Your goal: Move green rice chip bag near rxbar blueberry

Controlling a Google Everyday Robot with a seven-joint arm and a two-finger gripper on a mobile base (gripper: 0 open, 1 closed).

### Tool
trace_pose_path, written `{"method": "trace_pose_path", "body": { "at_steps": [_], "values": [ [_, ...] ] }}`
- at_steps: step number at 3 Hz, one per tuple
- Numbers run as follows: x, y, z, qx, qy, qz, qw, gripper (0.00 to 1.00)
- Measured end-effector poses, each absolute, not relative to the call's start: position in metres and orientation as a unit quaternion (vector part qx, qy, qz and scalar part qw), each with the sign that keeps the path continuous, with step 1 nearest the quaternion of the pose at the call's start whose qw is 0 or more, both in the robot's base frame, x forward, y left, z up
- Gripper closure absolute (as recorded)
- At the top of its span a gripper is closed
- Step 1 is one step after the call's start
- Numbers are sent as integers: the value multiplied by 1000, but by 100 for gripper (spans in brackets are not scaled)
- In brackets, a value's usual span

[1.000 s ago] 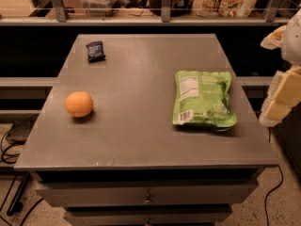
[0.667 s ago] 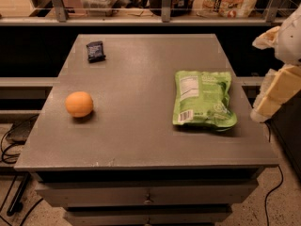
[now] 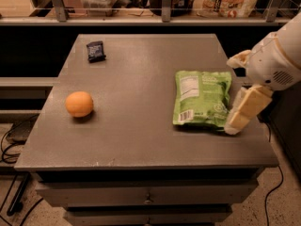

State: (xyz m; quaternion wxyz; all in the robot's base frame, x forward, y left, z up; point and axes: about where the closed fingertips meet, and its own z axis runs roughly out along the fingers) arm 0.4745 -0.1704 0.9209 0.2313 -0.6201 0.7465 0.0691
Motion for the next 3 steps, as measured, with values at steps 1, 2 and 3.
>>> {"method": "trace_pose_path", "body": {
  "at_steps": [1,2,3],
  "values": [
    [482,-160,894,-602,758,77,238,0],
    [501,-158,875,-584,774,57,239,0],
    [516,-162,856,-566,790,42,232,0]
  ]
}}
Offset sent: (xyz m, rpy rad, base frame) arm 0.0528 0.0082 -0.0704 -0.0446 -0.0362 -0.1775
